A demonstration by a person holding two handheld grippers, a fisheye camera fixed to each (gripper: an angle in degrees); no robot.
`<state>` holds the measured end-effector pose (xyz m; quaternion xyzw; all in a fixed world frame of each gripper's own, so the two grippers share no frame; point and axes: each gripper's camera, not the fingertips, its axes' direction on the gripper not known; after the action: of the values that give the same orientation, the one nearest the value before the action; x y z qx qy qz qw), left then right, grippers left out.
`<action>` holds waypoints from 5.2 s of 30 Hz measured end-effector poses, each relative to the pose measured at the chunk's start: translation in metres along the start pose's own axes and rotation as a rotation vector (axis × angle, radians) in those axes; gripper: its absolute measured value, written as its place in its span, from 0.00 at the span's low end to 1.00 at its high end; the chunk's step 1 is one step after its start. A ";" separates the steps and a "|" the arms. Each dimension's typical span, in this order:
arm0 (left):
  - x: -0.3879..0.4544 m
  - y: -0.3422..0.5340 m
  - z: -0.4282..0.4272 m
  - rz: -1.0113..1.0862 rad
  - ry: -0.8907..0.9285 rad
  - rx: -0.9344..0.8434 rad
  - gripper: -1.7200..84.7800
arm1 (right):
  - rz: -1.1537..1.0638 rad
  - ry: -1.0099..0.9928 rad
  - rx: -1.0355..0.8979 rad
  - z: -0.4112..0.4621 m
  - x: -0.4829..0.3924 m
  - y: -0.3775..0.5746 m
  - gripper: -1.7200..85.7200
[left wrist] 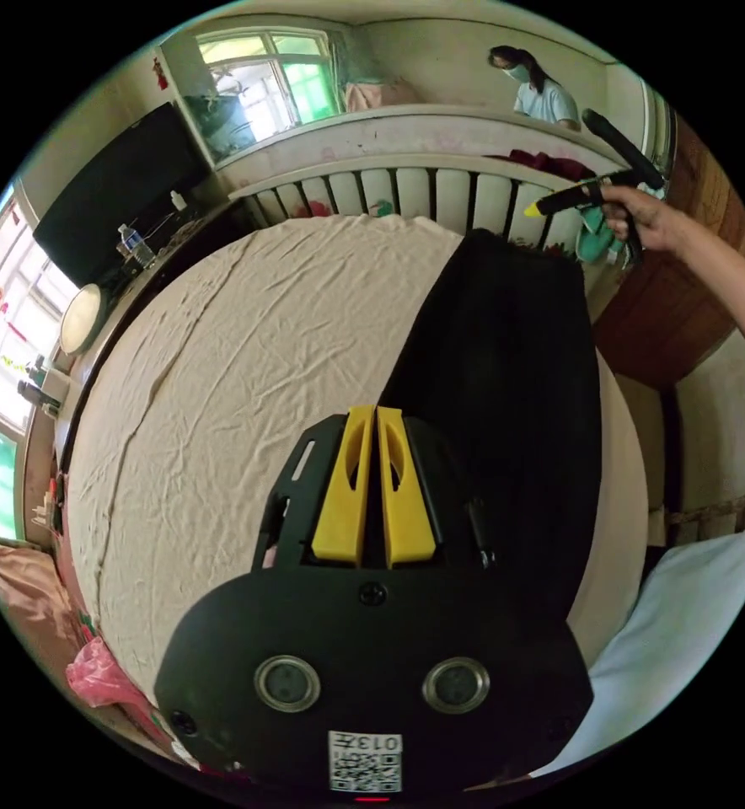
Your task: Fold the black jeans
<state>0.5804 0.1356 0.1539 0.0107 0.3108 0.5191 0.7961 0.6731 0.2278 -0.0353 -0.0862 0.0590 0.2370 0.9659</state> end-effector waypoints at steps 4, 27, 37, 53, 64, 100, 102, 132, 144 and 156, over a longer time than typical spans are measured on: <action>0.013 -0.041 0.010 0.119 0.026 0.043 0.04 | 0.250 -0.233 -0.065 0.022 0.048 0.065 0.26; 0.011 -0.063 0.036 0.172 0.143 0.016 0.08 | 0.104 -0.257 -0.014 0.060 -0.049 0.120 0.10; -0.080 0.277 -0.131 -0.389 -0.340 -0.156 0.05 | -0.454 0.049 0.181 0.013 -0.278 0.104 0.09; -0.058 0.734 -0.255 -1.258 -0.542 -0.520 0.03 | -1.140 -0.091 -0.209 0.162 -0.660 0.164 0.03; 0.018 0.890 -0.313 -1.698 -0.089 0.003 0.17 | -1.529 -0.620 -0.152 0.112 -0.892 0.218 0.12; -0.019 0.376 -0.150 -0.261 -0.102 0.005 0.02 | -0.253 0.228 -0.006 0.079 -0.356 0.122 0.06; -0.014 0.337 -0.111 -0.195 -0.096 -0.071 0.02 | -0.106 0.214 0.013 0.073 -0.303 0.121 0.08; -0.011 -0.168 0.120 0.291 0.462 -0.153 0.13 | 0.330 -0.584 0.170 0.073 0.070 0.147 0.11; -0.045 -0.174 0.096 0.321 0.514 -0.042 0.03 | 0.191 -0.535 0.267 0.018 0.029 0.148 0.04; -0.205 0.010 -0.141 0.340 0.618 0.417 0.02 | -0.706 -0.613 0.312 -0.130 -0.259 0.171 0.05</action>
<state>0.4460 -0.0734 0.1426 0.0668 0.6278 0.5480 0.5488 0.3559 0.2358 -0.1458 0.1186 -0.2260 -0.1018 0.9615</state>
